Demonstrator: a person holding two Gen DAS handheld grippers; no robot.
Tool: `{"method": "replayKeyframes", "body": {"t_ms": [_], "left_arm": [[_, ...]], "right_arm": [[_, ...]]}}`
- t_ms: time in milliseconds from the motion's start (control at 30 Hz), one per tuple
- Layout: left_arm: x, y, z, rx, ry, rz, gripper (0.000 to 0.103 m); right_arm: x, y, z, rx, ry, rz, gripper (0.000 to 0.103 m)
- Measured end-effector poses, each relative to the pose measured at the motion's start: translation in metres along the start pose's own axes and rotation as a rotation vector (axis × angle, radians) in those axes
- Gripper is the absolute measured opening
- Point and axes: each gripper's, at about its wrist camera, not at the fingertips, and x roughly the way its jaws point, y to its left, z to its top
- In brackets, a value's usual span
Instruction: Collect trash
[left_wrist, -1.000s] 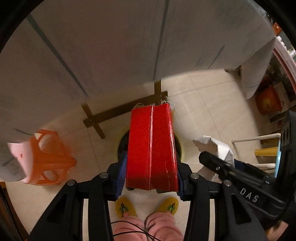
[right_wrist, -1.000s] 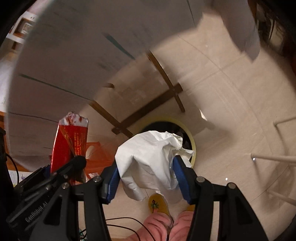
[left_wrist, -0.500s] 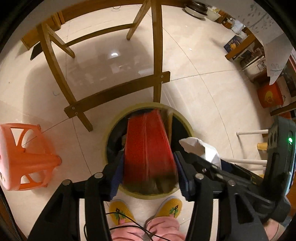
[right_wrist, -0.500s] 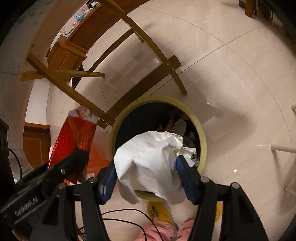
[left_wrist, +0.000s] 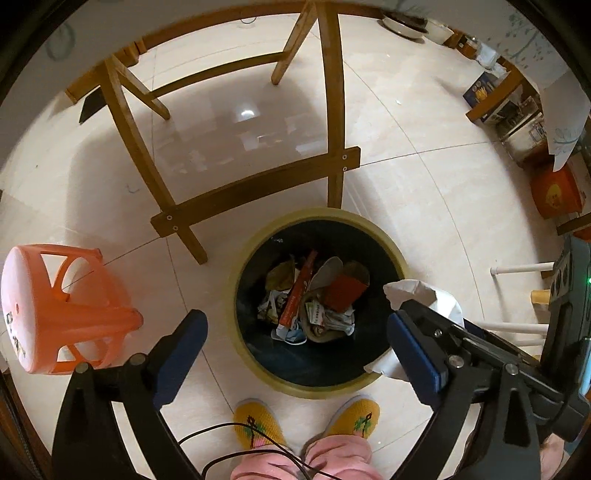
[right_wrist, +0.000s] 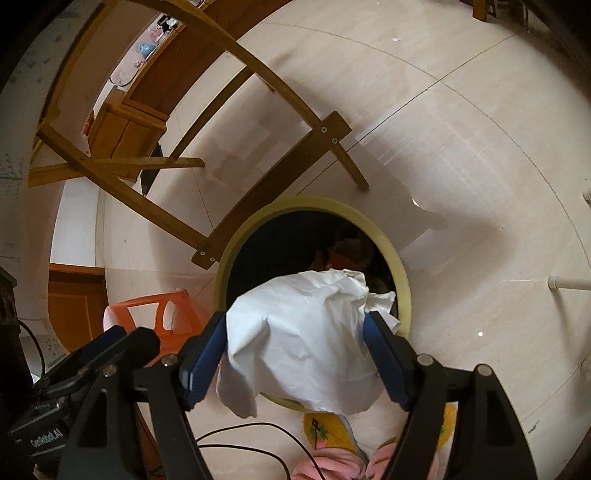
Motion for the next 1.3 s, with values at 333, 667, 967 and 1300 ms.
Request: {"method": "replayKeyframes", "body": {"t_ms": [333,667,967,1300], "left_arm": [[-0.044,-0.007,-0.004,-0.011,-0.009,0.013,0.097],[-0.147,-0.020,-0.003,0.003,-0.023,0.020,0.102],[-0.263,-0.026,-0.001,0.034,-0.075,-0.021,0.102],[-0.370,-0.028,0.015,0.033,-0.190,-0.035,0.102]], "right_arm": [[-0.047,0.015,-0.004,-0.033,-0.039,-0.037,0.075],[-0.130,0.055,-0.007,-0.069,-0.046,-0.091,0.075],[-0.226,0.113,-0.015,-0.158,-0.071,-0.130,0.075],[-0.321,0.172,-0.014,-0.278,-0.137,-0.167,0.075]]}}
